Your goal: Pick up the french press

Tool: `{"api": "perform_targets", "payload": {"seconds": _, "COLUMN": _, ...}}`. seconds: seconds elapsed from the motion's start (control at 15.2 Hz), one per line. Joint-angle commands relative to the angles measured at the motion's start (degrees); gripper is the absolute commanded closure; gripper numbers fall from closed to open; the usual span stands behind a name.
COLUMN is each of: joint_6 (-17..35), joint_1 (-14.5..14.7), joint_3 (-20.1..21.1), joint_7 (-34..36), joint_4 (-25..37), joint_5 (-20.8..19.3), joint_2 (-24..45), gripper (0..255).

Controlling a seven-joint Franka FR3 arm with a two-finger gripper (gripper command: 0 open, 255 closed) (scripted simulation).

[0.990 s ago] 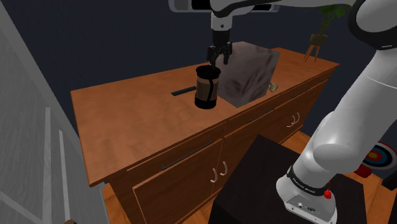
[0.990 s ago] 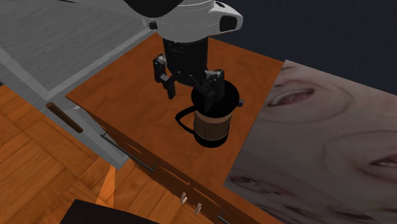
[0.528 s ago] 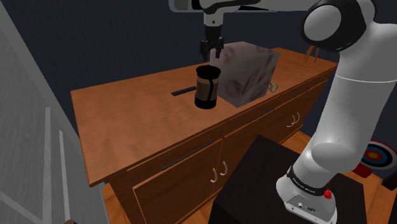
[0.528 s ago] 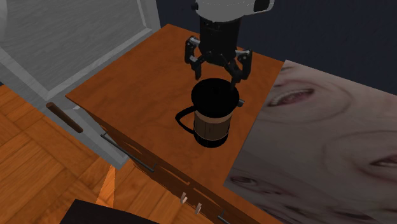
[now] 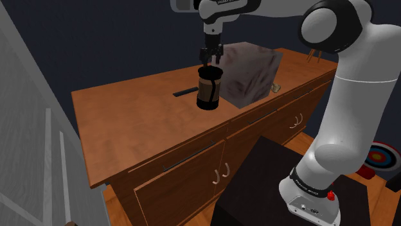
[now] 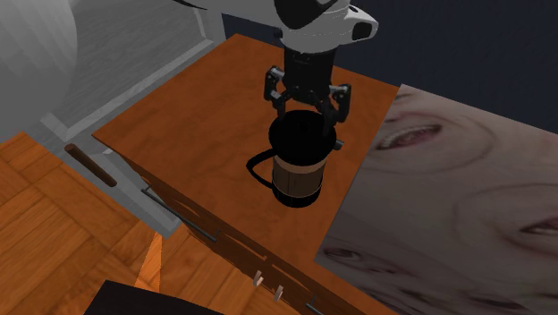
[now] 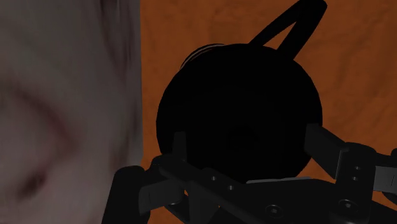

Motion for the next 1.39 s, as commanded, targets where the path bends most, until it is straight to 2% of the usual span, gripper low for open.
{"api": "perform_targets", "payload": {"seconds": 0.0, "joint_6": 0.72, "joint_1": 0.00, "joint_3": -0.01, "joint_7": -0.01, "joint_4": -0.80, "joint_5": -0.02, "joint_2": -0.10, "gripper": 0}}
{"api": "perform_targets", "payload": {"seconds": 0.07, "joint_6": 0.63, "joint_1": -0.04, "joint_3": -0.03, "joint_7": -0.06, "joint_4": -0.61, "joint_5": 0.00, "joint_2": 0.00, "gripper": 255}}
{"api": "perform_targets", "payload": {"seconds": 0.66, "joint_6": 0.72, "joint_1": 0.00, "joint_3": -0.01, "joint_7": -0.01, "joint_4": -0.79, "joint_5": -0.02, "joint_2": -0.10, "gripper": 255}}
{"api": "perform_targets", "payload": {"seconds": 1.32, "joint_6": -7.27, "joint_1": -0.23, "joint_3": -0.10, "joint_7": -0.28, "joint_4": 7.88, "joint_5": 0.11, "joint_2": 0.58, "gripper": 255}}
